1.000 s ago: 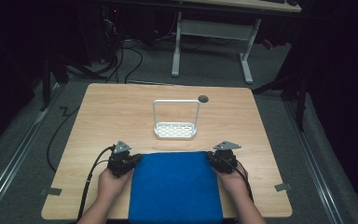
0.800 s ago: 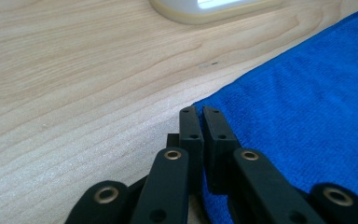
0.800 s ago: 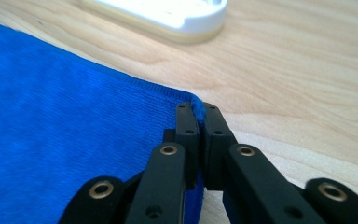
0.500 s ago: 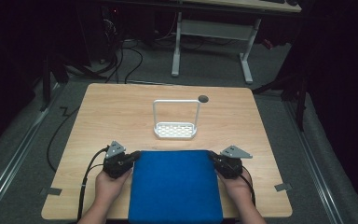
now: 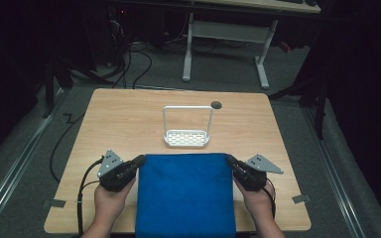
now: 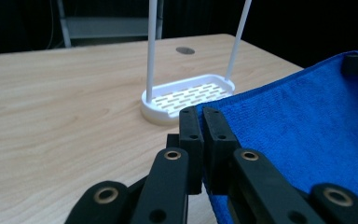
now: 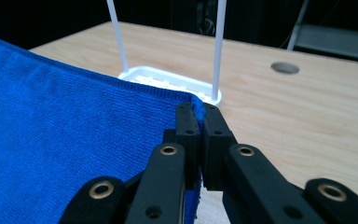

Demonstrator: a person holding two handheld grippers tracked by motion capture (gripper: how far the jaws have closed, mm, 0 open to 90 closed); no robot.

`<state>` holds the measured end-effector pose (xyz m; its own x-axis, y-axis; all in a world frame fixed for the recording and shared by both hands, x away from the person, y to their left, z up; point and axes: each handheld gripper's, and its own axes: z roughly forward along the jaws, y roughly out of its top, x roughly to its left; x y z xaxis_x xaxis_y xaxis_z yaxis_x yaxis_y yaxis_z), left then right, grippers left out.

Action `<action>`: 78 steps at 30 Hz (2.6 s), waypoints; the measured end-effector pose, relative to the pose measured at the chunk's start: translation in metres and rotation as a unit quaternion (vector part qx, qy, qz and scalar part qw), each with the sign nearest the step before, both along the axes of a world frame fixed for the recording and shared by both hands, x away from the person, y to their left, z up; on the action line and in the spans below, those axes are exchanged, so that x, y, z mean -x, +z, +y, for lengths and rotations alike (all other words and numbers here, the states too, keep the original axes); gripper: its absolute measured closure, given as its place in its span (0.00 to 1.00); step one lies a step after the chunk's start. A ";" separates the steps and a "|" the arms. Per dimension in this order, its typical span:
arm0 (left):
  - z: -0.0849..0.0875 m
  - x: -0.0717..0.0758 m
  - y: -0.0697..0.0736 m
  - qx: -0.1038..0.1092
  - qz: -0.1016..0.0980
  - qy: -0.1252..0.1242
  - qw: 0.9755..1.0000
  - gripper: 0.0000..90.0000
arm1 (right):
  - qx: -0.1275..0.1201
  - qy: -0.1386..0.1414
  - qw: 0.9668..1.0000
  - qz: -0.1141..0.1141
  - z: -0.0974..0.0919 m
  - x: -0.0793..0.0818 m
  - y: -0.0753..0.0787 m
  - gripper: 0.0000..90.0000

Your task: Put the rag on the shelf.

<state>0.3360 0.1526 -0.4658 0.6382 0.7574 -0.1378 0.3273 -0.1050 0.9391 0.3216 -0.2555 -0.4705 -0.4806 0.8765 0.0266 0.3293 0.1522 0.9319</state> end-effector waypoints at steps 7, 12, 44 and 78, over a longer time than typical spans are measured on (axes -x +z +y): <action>0.003 0.010 0.017 0.015 -0.032 -0.002 0.999 0.97 | -0.009 0.000 0.999 -0.034 0.000 0.010 0.018 0.98; 0.003 0.019 0.029 0.027 -0.062 -0.001 0.998 0.97 | -0.022 0.000 0.998 -0.065 0.001 0.019 0.035 0.98; 0.006 0.021 0.111 0.058 -0.175 -0.001 0.983 0.98 | -0.032 0.032 0.979 -0.197 0.023 0.030 0.128 0.98; 0.008 -0.090 0.158 -0.010 -0.151 0.045 0.987 0.98 | -0.035 -0.012 0.987 -0.154 0.018 -0.069 0.165 0.98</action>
<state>0.4257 0.1608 -0.3078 0.5779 0.8135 0.0651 0.0408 -0.1084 0.9933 0.3905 -0.2379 -0.3053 -0.4552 0.8886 -0.0558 0.0314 0.0787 0.9964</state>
